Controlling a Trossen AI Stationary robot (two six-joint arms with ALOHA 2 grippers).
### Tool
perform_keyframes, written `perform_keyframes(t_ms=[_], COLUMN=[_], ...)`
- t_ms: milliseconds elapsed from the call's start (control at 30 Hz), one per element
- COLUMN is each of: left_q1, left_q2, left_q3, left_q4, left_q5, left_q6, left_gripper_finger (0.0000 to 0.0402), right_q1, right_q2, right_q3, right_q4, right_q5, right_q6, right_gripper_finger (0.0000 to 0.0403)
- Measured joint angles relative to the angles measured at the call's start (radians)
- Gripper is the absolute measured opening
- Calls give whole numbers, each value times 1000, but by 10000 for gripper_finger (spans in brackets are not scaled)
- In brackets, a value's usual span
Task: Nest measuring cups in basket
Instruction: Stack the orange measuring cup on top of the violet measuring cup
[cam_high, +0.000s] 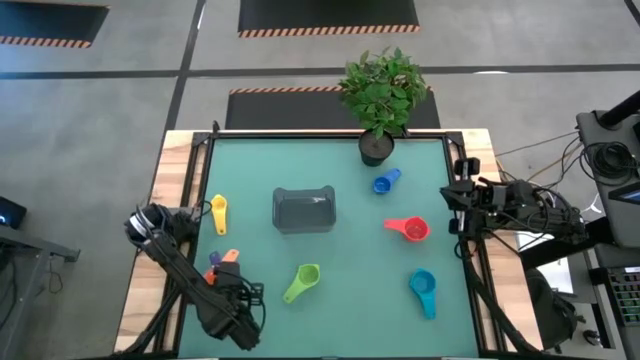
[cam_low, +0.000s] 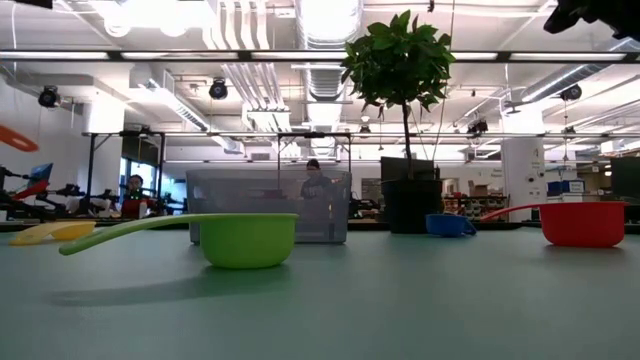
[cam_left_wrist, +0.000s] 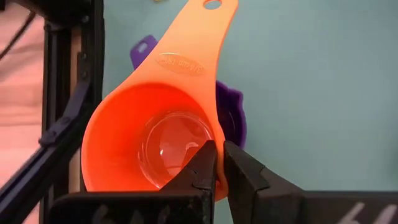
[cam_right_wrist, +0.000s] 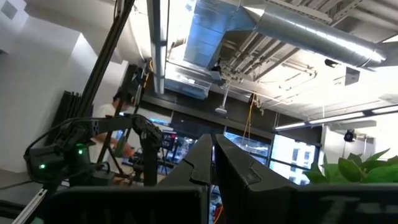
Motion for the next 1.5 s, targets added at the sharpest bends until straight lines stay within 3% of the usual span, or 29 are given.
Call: perform_keyframes(t_ms=[700, 1067, 1267, 1500], left_q1=[11, 12, 25, 134], left_q2=[1, 1, -2, -7], left_q3=[-45, -39, 60, 106], left_q4=[26, 26, 32, 52], left_q5=[-35, -55, -325, -346], left_q6=[-19, -8, 204, 544], left_gripper_finger=[43, 105, 122, 67], right_q1=[0, 0, 0, 0], right_q2=[0, 0, 0, 0], right_q3=[0, 0, 0, 0], right_q4=[-16, -16, -16, -16], right_q5=[0, 0, 0, 0], right_q6=[42, 42, 42, 37], right_gripper_finger=[9, 9, 9, 9])
